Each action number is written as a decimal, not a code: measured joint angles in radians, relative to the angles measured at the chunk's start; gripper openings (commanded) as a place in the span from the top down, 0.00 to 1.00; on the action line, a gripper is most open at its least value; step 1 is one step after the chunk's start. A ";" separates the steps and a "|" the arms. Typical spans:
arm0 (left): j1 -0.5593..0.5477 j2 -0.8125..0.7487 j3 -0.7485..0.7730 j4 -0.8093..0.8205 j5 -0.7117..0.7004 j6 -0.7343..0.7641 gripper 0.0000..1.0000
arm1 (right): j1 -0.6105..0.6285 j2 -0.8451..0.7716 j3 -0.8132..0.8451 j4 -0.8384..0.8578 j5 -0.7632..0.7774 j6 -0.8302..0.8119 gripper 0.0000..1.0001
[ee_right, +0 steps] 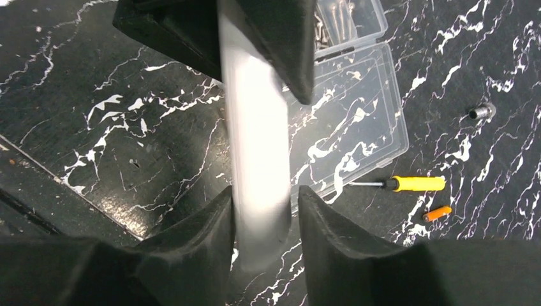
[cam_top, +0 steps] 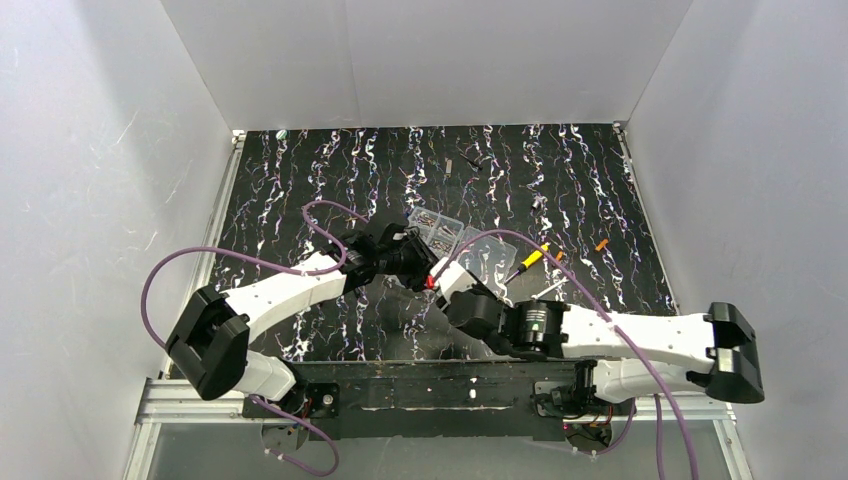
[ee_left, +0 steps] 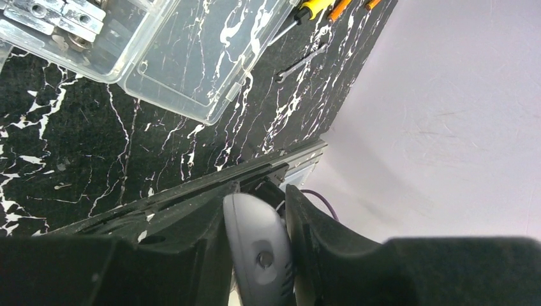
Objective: Load the batteries into the remote control
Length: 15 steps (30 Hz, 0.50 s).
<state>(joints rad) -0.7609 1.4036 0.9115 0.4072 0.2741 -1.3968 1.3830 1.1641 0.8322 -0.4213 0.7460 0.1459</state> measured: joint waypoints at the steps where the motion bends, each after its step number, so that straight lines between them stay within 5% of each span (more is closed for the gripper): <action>1: 0.000 0.000 0.000 0.000 -0.001 0.002 1.00 | 0.000 -0.026 -0.013 0.010 -0.006 0.002 0.47; 11: 0.000 0.000 -0.008 0.011 -0.005 0.017 1.00 | 0.000 -0.208 -0.049 0.092 -0.047 0.019 0.43; 15: 0.000 0.000 -0.024 0.031 -0.004 0.017 1.00 | 0.000 -0.256 -0.087 0.111 -0.045 0.042 0.33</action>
<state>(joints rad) -0.7605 1.4036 0.8875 0.4385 0.2703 -1.3796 1.3834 0.9081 0.7456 -0.3103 0.7013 0.1875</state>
